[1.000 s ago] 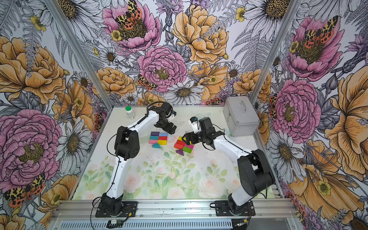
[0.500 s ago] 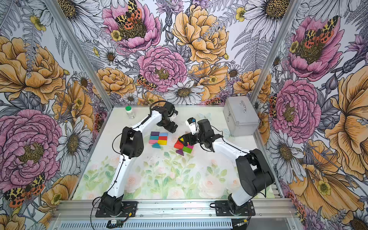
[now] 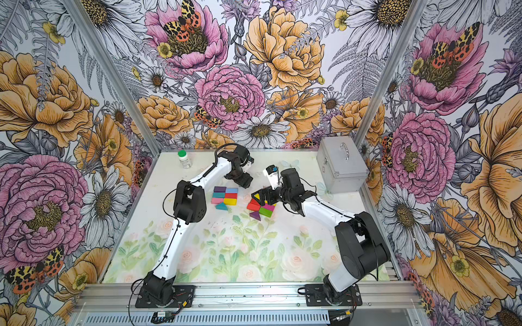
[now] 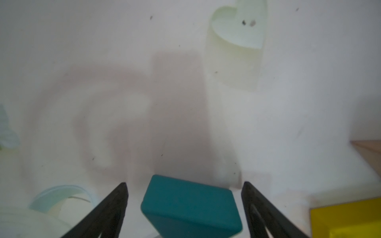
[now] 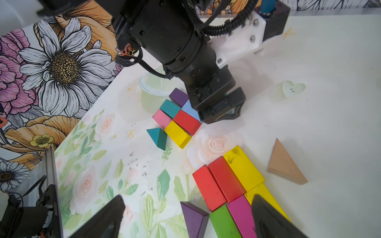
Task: Assemble a piece of candy with building blocks
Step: Assemble the building block at the center of the board.
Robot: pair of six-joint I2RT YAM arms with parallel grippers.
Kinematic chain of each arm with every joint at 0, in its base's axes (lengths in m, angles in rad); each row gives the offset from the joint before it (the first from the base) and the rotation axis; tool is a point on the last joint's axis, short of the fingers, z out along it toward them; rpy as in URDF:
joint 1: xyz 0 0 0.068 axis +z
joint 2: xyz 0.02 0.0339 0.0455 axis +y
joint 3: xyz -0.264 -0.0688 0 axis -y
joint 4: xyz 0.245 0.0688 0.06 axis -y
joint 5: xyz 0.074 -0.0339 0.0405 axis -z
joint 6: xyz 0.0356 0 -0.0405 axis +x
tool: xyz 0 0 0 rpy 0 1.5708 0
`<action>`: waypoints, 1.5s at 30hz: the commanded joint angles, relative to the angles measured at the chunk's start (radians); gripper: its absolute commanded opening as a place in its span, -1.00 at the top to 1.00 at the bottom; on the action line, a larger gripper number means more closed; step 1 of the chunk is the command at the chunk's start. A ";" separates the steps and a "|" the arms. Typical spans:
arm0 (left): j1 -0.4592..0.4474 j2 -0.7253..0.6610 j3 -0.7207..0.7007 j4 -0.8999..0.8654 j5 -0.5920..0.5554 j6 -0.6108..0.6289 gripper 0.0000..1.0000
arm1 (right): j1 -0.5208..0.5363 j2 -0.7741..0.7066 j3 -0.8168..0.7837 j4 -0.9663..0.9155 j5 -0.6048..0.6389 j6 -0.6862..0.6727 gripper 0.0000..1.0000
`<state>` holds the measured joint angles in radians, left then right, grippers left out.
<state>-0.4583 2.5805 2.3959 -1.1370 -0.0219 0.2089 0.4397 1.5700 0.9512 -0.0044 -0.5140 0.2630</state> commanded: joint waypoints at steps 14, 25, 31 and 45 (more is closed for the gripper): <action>0.013 0.043 0.052 -0.004 0.016 -0.016 -0.56 | 0.007 -0.007 0.009 0.032 -0.010 0.010 -0.94; 0.012 0.050 0.068 -0.002 0.016 -0.022 -0.48 | 0.007 -0.010 0.006 0.037 -0.012 0.015 -0.93; 0.012 0.055 0.075 -0.003 0.014 -0.023 -0.38 | 0.006 -0.011 0.004 0.037 -0.010 0.016 -0.93; 0.009 0.045 0.050 -0.003 -0.009 -0.031 -0.24 | 0.005 -0.007 0.006 0.037 -0.019 0.023 -0.93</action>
<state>-0.4541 2.6110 2.4443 -1.1389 -0.0189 0.1818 0.4400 1.5700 0.9512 0.0055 -0.5213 0.2733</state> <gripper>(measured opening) 0.627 0.967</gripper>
